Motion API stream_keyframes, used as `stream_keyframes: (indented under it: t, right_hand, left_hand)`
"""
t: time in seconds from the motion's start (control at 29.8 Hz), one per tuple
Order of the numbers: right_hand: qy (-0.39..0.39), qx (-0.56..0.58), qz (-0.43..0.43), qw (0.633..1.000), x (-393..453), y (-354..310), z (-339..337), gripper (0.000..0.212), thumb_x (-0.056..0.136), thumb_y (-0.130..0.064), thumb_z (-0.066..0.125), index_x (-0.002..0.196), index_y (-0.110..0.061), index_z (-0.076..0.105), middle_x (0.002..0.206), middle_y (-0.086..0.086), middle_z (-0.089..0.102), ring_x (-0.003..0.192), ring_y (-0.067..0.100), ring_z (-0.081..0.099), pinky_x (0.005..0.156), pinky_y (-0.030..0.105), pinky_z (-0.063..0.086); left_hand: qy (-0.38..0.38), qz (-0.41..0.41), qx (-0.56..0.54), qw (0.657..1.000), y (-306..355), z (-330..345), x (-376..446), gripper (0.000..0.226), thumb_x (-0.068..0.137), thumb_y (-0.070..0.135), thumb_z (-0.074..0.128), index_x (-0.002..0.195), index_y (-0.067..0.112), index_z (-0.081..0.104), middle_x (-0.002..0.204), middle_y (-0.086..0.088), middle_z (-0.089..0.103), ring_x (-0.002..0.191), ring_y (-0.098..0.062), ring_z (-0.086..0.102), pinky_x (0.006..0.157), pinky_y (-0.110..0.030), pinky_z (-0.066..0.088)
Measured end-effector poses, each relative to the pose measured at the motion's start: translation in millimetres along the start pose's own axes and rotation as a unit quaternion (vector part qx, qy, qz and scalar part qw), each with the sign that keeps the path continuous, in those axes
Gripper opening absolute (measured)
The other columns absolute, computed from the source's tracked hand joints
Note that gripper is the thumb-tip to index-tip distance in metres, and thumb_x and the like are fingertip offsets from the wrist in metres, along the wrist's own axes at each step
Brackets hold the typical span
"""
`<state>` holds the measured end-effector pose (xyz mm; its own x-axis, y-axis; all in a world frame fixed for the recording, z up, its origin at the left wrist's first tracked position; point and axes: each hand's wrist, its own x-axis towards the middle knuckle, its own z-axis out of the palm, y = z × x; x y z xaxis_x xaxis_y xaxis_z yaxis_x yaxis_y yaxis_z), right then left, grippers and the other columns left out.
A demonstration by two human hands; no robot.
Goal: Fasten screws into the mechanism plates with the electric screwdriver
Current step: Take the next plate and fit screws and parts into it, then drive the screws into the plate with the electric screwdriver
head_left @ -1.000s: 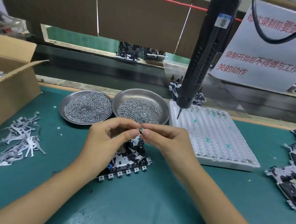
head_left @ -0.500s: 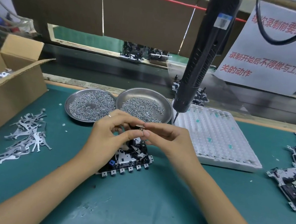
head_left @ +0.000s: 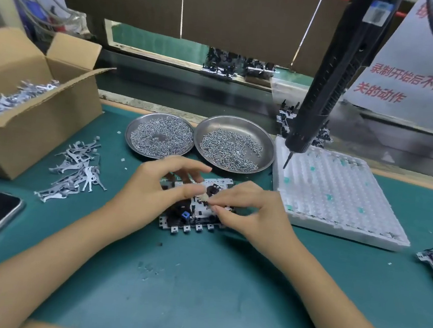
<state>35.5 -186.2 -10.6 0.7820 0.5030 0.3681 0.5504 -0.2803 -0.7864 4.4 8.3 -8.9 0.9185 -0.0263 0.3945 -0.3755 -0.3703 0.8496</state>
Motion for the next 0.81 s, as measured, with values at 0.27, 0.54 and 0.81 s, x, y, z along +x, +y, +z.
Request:
stream_keyframes:
  t: [0.27, 0.54, 0.81]
  right_hand:
    - [-0.010, -0.099, -0.109, 0.989, -2, 8, 13, 0.013, 0.071, -0.003, 0.080, 0.083, -0.009, 0.079, 0.086, 0.001, 0.074, 0.079, 0.019, 0.053, 0.079, 0.035, 0.049]
    - [-0.036, -0.161, -0.151, 0.975, -2, 9, 13, 0.013, 0.072, -0.007, 0.076, 0.084, -0.011, 0.079, 0.089, 0.001, 0.074, 0.079, 0.028, 0.058, 0.074, 0.047, 0.050]
    - [-0.060, -0.076, -0.059, 0.994, -1, 6, 10, 0.019, 0.075, 0.000, 0.077, 0.092, -0.007, 0.077, 0.093, 0.003, 0.074, 0.086, 0.021, 0.057, 0.083, 0.029, 0.047]
  left_hand:
    - [0.098, -0.055, -0.048, 0.993, 1, 0, -9, 0.014, 0.083, 0.034, 0.056, 0.088, 0.031, 0.069, 0.081, 0.008, 0.069, 0.074, 0.001, 0.060, 0.074, -0.010, 0.047]
    - [0.091, -0.042, 0.016, 0.995, 7, 11, -18, 0.013, 0.088, 0.030, 0.062, 0.091, 0.021, 0.071, 0.080, 0.009, 0.068, 0.080, -0.002, 0.060, 0.078, -0.015, 0.045]
    - [-0.016, 0.031, 0.224, 0.974, 3, 18, -30, 0.043, 0.068, 0.036, 0.060, 0.107, 0.019, 0.065, 0.091, 0.013, 0.060, 0.089, 0.000, 0.051, 0.089, -0.029, 0.038]
